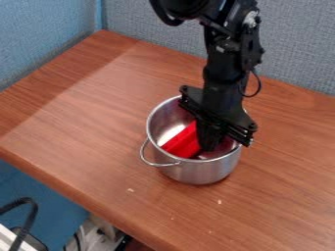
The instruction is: Move the red object from the metal pot to the table
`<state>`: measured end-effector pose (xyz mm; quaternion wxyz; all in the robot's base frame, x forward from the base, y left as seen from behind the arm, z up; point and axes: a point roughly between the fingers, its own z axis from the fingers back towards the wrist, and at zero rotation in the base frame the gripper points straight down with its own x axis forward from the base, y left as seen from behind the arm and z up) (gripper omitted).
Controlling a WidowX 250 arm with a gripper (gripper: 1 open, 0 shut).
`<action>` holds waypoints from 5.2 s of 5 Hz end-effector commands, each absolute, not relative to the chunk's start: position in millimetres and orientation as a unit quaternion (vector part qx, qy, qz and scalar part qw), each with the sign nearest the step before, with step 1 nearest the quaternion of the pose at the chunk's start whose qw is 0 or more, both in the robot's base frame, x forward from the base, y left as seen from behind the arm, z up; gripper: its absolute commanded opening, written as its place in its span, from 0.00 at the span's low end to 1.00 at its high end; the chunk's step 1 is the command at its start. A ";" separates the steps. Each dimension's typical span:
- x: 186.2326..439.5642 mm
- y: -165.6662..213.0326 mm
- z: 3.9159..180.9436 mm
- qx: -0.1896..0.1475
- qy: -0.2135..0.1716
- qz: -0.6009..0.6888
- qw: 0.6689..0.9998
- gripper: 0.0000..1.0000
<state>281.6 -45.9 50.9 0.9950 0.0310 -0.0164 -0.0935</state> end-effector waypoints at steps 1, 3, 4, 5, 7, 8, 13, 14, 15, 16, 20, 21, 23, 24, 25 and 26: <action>285.4 -42.2 63.4 0.036 -0.036 -0.093 0.994 1.00; 283.7 -38.5 67.7 0.038 -0.037 -0.091 0.994 0.00; 282.9 -37.1 69.7 0.039 -0.037 -0.090 0.994 0.00; 282.2 -35.1 73.2 0.041 -0.038 -0.089 0.995 0.00; 286.2 -30.7 79.2 0.041 -0.038 -0.083 0.995 1.00; 287.1 -29.9 75.9 0.044 -0.034 -0.083 0.995 0.00; 291.9 -27.8 72.2 0.045 -0.030 -0.085 0.995 0.00; 291.8 -28.5 74.5 0.046 -0.031 -0.091 0.994 0.00; 292.1 -29.6 78.6 0.046 -0.033 -0.095 0.994 0.00; 292.3 -30.5 82.5 0.046 -0.035 -0.100 0.993 0.00; 292.7 -36.0 100.3 0.046 -0.045 -0.113 0.992 0.00; 291.2 -35.1 108.3 0.044 -0.048 -0.114 0.991 0.00; 290.1 -32.9 118.3 0.044 -0.053 -0.112 0.991 0.00; 289.5 -32.1 121.3 0.043 -0.054 -0.111 0.991 1.00; 288.8 -32.2 121.2 0.042 -0.052 -0.112 0.991 1.00; 288.4 -32.6 116.5 0.045 -0.047 -0.111 0.992 0.00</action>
